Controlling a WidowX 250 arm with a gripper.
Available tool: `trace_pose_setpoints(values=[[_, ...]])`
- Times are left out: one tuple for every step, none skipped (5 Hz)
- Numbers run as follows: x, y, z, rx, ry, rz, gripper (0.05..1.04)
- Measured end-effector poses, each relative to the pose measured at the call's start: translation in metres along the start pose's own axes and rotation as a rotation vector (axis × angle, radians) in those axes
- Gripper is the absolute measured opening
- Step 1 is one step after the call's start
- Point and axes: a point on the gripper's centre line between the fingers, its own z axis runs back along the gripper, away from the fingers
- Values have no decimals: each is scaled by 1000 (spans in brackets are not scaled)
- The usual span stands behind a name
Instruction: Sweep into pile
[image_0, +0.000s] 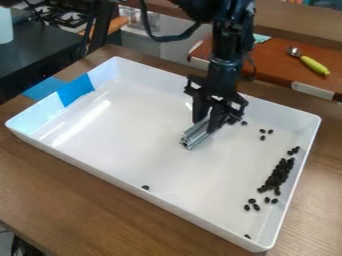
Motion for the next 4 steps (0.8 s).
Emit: trace_pose_setpoints(values=[[6,1,0,8,-7,8,351],[7,-4,-1,6,0,-2,351],[5,-10,-2,-3,3,-34,351],[3,-19,-1,-8,-3,-75,351]])
